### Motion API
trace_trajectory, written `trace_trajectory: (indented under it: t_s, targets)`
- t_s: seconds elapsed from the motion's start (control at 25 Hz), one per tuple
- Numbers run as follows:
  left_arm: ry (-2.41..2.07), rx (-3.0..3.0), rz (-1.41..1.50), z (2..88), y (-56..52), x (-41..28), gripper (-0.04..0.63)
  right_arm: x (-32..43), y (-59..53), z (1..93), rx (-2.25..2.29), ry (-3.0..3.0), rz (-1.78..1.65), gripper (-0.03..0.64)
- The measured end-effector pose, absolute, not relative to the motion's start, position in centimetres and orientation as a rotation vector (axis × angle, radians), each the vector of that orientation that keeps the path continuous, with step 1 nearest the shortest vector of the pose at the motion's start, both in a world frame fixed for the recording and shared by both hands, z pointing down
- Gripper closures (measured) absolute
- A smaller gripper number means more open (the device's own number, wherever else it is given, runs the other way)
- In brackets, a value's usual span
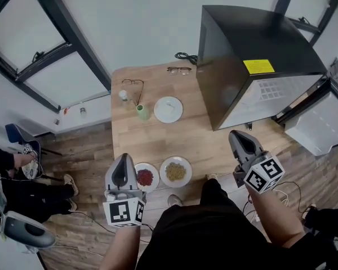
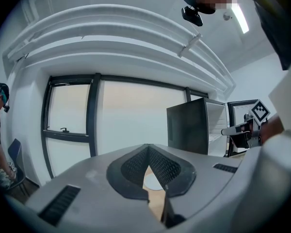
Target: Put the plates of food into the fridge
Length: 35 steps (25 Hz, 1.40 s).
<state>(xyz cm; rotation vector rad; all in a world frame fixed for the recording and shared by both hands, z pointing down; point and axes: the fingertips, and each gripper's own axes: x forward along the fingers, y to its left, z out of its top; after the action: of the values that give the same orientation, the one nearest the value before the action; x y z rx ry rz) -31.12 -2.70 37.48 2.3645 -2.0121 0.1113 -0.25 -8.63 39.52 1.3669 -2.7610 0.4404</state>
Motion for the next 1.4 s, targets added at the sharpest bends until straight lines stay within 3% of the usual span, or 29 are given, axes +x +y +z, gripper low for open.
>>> trace_trajectory:
  t_s: [0.72,1.04,1.4]
  targets:
    - [-1.948,2.402,0.208,40.2,3.6,-35.0,0.592,-9.0,3.6,56.3,1.19,-2.613,1.185,0.586]
    - [-1.969,2.323,0.346,42.7,5.7,-38.1,0.592,-10.4,6.2,64.8,1.167,-2.427,1.57,0.435]
    - [-1.986,2.341,0.415,41.8,5.8,-38.8,0.592,-12.4,6.1,70.8,1.193,-2.203,1.872,0.419]
